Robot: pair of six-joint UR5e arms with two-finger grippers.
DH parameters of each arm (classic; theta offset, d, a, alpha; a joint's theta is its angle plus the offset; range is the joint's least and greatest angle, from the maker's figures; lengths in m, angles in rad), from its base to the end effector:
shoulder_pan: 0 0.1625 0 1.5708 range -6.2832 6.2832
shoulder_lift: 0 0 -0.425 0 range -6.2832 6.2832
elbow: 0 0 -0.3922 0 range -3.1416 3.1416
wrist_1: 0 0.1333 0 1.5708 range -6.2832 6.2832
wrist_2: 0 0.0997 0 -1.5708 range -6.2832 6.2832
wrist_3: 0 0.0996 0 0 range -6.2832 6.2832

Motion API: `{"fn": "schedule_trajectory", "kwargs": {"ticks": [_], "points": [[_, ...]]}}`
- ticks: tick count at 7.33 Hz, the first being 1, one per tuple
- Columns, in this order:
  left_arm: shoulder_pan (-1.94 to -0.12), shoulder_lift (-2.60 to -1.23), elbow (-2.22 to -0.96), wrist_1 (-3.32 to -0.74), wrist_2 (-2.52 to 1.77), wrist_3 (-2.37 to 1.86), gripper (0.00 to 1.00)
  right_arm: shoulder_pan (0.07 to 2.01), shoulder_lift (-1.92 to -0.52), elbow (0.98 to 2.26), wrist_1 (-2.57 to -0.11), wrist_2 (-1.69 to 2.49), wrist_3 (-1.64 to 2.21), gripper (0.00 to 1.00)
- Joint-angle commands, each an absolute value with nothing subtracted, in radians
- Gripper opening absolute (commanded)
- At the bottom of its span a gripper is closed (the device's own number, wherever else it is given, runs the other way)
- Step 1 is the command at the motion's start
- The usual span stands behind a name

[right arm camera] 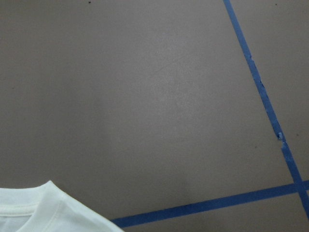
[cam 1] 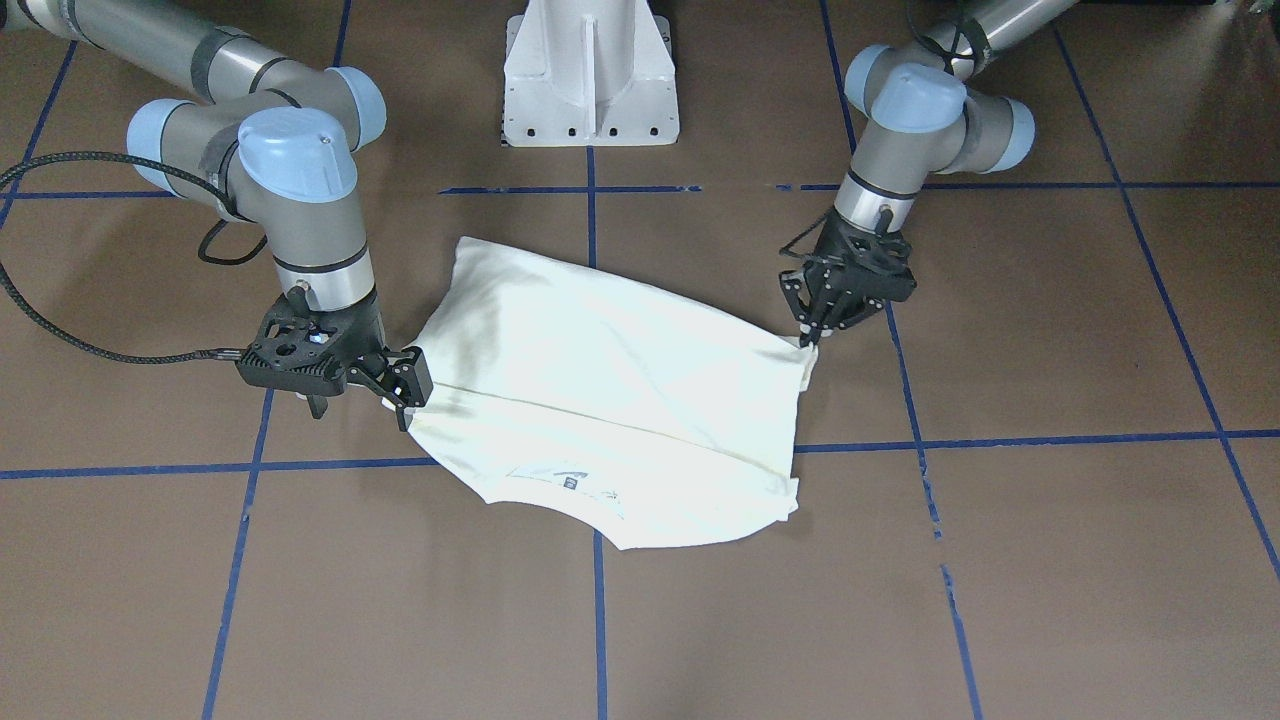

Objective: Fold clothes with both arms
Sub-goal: 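Grasp the folded shirt's side with the left gripper and drag it farther away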

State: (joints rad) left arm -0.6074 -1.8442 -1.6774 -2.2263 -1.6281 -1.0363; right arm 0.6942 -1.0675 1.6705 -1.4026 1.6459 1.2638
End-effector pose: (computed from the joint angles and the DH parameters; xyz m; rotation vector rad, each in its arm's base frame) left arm 0.4325 -0.4560 0.3912 0.5156 0.8992 -0.0366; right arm -0.4335 -0.5245 0.3141 0.3089 -0.7141 0.3386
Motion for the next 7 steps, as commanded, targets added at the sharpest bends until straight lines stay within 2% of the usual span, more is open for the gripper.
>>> {"fn": "schedule_trajectory", "kwargs": {"ticks": [1,2,3,5,7], "points": [[-0.774,-2.072,-1.350,-2.235,-1.631,-0.893,0.00,0.692,-1.066,1.671,-1.402,1.644,1.267,1.00],[-0.822,-2.280,-1.093,-2.255,-1.628,-0.887,0.00,0.692,-1.065,1.674,-1.402,1.644,1.273,1.00],[-0.839,-2.409,-0.905,-2.342,-1.628,-0.887,0.00,0.692,-1.063,1.678,-1.402,1.644,1.278,1.00],[-0.841,-2.433,-0.871,-2.365,-1.628,-0.888,0.00,0.683,-1.066,1.710,-1.404,1.644,1.284,1.00],[-0.847,-2.389,-0.890,-2.428,-1.634,-0.885,0.99,0.666,-1.054,1.710,-1.404,1.646,1.296,1.00]]}}
